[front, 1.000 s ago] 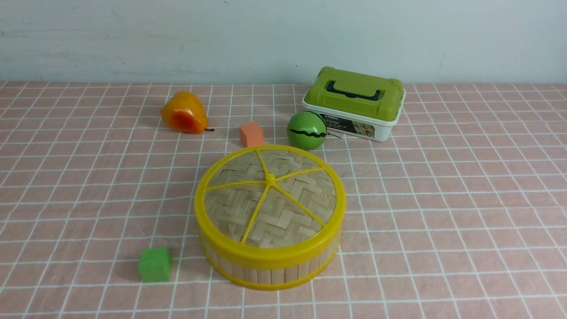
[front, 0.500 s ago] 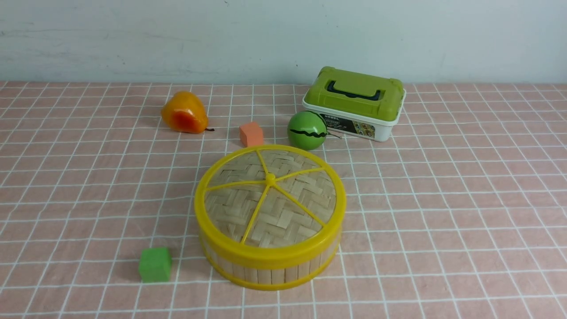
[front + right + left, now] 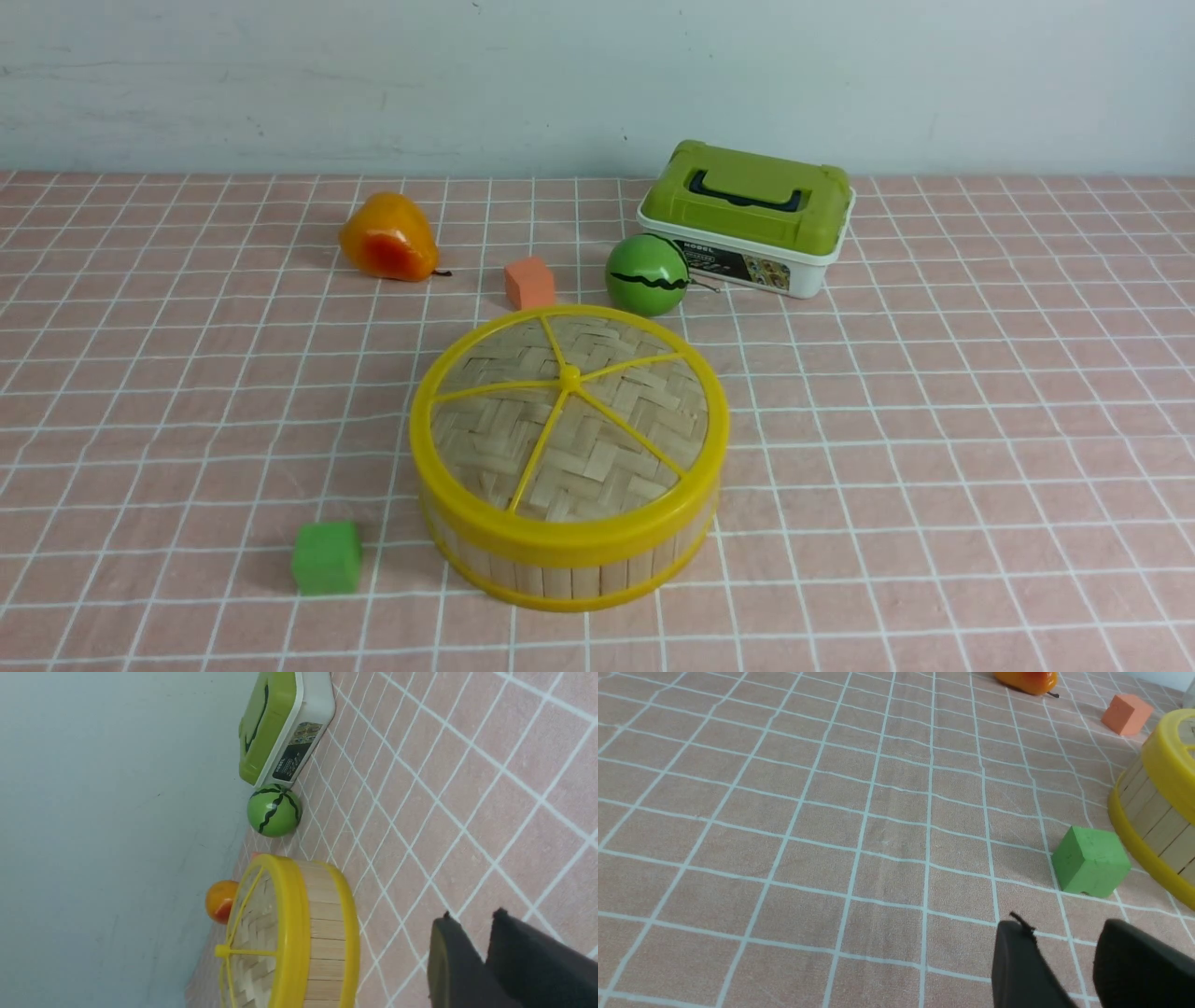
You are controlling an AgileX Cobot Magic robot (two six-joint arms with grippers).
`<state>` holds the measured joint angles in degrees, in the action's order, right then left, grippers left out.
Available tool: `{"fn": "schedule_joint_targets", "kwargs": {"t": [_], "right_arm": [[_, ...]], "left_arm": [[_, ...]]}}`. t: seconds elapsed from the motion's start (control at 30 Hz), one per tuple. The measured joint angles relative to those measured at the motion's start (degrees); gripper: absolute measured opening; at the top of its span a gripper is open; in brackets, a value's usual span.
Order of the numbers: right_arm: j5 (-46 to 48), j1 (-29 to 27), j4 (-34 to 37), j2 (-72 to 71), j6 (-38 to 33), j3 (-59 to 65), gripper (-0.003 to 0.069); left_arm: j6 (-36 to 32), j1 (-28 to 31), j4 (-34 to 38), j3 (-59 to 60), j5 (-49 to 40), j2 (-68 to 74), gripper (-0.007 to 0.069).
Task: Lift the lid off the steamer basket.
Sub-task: Use the right arm to lift the lid of the steamer
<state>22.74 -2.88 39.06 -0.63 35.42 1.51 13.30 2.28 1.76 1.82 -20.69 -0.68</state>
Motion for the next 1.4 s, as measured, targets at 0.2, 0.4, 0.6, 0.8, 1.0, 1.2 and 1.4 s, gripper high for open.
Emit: {"fn": "schedule_joint_targets", "kwargs": {"t": [0.2,0.4,0.6,0.8,1.0,1.2,1.4], "right_arm": [[0.7,0.0,-4.4,0.0,-7.0,-0.1,0.0101],[4.9,0.0,-2.4,0.0,-20.8,-2.6,0.0101],[9.2,0.0,-1.9,3.9,-35.4,-17.5,0.0016],[32.4,0.0,-12.1,23.3,-51.8,-41.0,-0.0022],[48.7,0.0,-18.1,44.7,-57.4,-60.1,-0.0019],[48.9,0.7,-12.5,56.5,-58.3,-68.3,-0.0006],[48.7,13.1,-13.1,68.7,-56.4,-76.7,0.0001]], "left_arm": [[0.0,0.0,0.0,0.0,0.0,0.0,0.0239],[0.0,0.0,0.0,0.0,0.0,0.0,0.0239],[0.0,0.0,0.0,0.0,0.0,0.0,0.0239],[0.0,0.0,0.0,0.0,0.0,0.0,0.0239],[0.0,0.0,0.0,0.0,0.0,0.0,0.0239],[0.0,0.0,0.0,0.0,0.0,0.0,0.0239],[0.0,0.0,0.0,0.0,0.0,0.0,0.0239]]}}
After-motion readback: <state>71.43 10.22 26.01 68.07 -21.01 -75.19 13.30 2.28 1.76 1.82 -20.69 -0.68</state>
